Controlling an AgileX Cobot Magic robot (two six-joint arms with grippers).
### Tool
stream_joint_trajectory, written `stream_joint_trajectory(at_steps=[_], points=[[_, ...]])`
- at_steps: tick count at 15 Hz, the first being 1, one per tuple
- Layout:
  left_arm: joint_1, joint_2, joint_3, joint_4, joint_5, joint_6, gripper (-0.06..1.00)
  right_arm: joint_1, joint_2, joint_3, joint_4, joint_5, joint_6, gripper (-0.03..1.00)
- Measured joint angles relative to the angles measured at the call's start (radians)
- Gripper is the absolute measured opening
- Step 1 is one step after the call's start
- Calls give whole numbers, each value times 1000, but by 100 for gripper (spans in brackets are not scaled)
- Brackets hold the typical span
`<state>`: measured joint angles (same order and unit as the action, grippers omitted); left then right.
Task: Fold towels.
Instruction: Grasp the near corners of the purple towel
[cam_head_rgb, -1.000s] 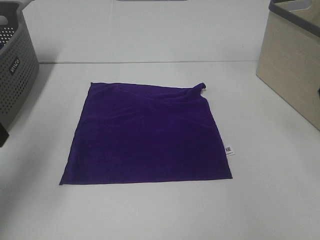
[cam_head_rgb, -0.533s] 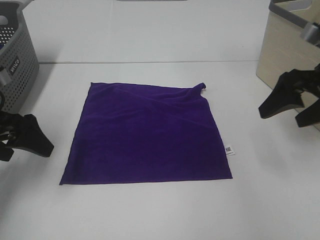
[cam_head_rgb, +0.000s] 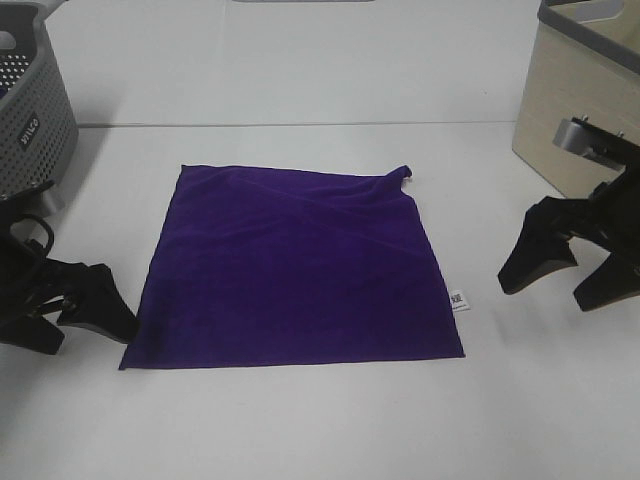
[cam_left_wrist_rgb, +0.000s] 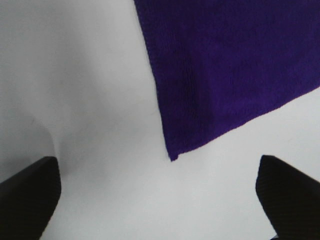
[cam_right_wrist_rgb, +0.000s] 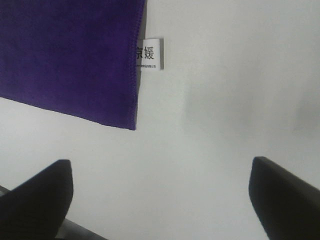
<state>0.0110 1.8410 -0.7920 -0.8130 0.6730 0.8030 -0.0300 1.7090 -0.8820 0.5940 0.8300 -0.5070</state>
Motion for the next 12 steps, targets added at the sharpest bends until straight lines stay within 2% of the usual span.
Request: stream_joint_trajectory(at_steps=[3,6,8,12], points=[[0,38,-2,-125,-5,108,99,0,100,1,111,-9,-137,92],[0,61,-4,-161,1,119,99,0,203,3,276,-4,-257,92],[0,61,-4,-169,1,119,99,0,249,5,313,8,-277,92],[0,63,-4,-171,1,117,99,0,255,4,320,7,-285,92]])
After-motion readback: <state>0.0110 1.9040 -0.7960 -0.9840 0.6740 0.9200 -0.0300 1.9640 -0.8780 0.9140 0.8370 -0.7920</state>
